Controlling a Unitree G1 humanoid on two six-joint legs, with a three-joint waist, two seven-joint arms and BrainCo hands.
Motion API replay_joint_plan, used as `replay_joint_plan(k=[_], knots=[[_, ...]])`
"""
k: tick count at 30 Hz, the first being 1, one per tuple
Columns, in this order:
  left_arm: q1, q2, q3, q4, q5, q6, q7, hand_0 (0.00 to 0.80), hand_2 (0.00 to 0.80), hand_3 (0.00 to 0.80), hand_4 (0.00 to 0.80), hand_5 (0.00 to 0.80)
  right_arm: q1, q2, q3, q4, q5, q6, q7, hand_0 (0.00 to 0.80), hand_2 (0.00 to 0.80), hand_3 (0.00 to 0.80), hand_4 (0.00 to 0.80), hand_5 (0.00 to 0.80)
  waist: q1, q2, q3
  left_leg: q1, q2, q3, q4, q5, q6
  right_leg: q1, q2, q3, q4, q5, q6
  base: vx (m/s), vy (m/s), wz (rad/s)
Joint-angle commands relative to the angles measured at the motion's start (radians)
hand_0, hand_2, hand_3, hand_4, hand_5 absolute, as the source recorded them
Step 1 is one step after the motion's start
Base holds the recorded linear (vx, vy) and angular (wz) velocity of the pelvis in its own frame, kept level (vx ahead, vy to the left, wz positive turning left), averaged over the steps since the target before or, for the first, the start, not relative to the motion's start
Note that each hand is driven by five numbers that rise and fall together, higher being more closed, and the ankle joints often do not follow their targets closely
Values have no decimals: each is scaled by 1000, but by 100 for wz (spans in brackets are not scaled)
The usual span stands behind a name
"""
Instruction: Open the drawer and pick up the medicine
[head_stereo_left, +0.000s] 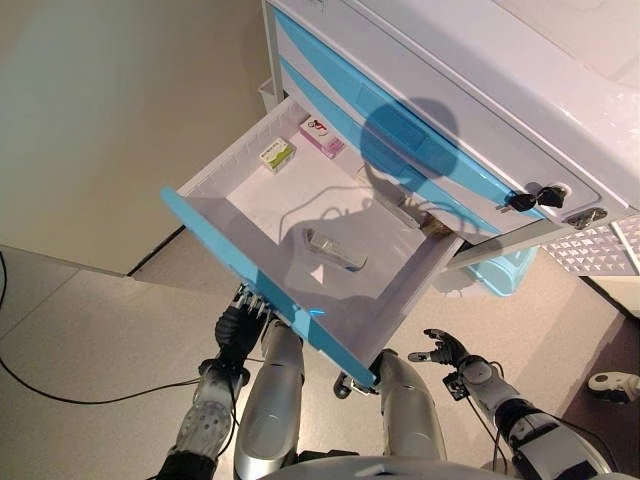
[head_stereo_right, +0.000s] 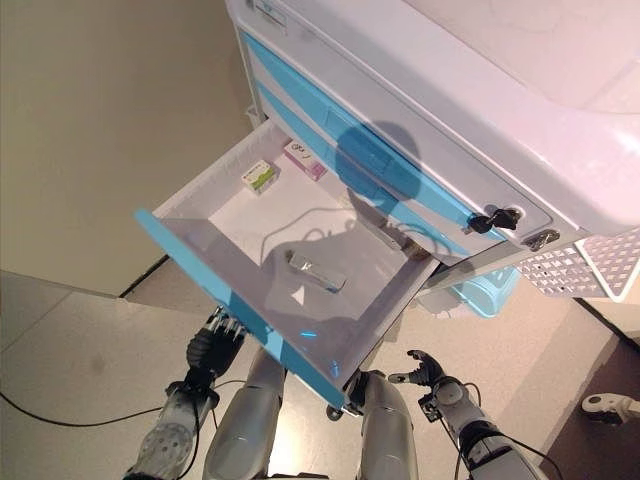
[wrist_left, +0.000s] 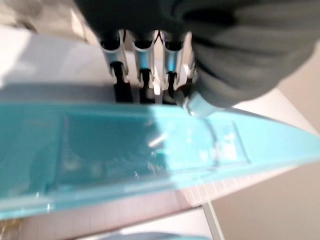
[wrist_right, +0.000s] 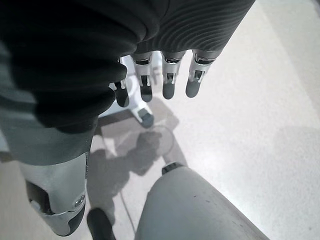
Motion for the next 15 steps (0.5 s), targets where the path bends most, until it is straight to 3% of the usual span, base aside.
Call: replay_joint_plan(k=[1, 4, 9, 10, 11, 15], knots=[[65, 3, -30, -23, 14, 30, -14, 800, 800, 800, 800, 800, 26, -70, 6, 25, -29, 12, -9, 0, 0, 0, 0, 0, -18, 34, -39, -28, -43, 40, 95, -77, 56, -13, 0, 15, -96, 122, 64, -4, 20, 6], [72, 18, -67, 31, 49, 67, -21, 800, 800, 800, 800, 800, 22, -56, 11, 18, -29, 16, -15, 0, 0, 0, 0, 0, -28, 45, -47, -19, -43, 45, 87, -76, 59, -7, -1, 25, -108, 127, 65, 11, 29, 6], [66, 0, -61, 106, 52, 67, -10, 775, 775, 775, 775, 775, 20, -44, 11, 20, -22, 19, -24, 0, 0, 0, 0, 0, -38, 41, -49, -13, -47, 57, 89, -82, 64, -2, -2, 37, -116, 133, 69, 8, 7, -1], [65, -6, -52, 136, 50, 59, 1, 464, 464, 464, 464, 464, 25, -43, 10, 18, -19, 19, -25, 0, 0, 0, 0, 0, -41, 40, -49, -10, -46, 58, 90, -85, 66, 0, -3, 40, -116, 131, 70, 40, 28, -3], [64, -13, -40, 166, 48, 50, 13, 0, 0, 0, 0, 0, 29, -42, 8, 18, -18, 19, -30, 0, 0, 0, 0, 0, -43, 39, -50, -5, -45, 61, 90, -87, 67, 1, -3, 45, -114, 129, 70, 61, 43, -4], [52, -31, 14, 253, 49, 3, 45, 0, 0, 0, 0, 0, 40, -42, -5, 22, -11, 18, -43, 0, 0, 0, 0, 0, -52, 35, -46, 13, -46, 71, 88, -99, 77, 15, -4, 63, -123, 135, 74, 38, 31, -6]])
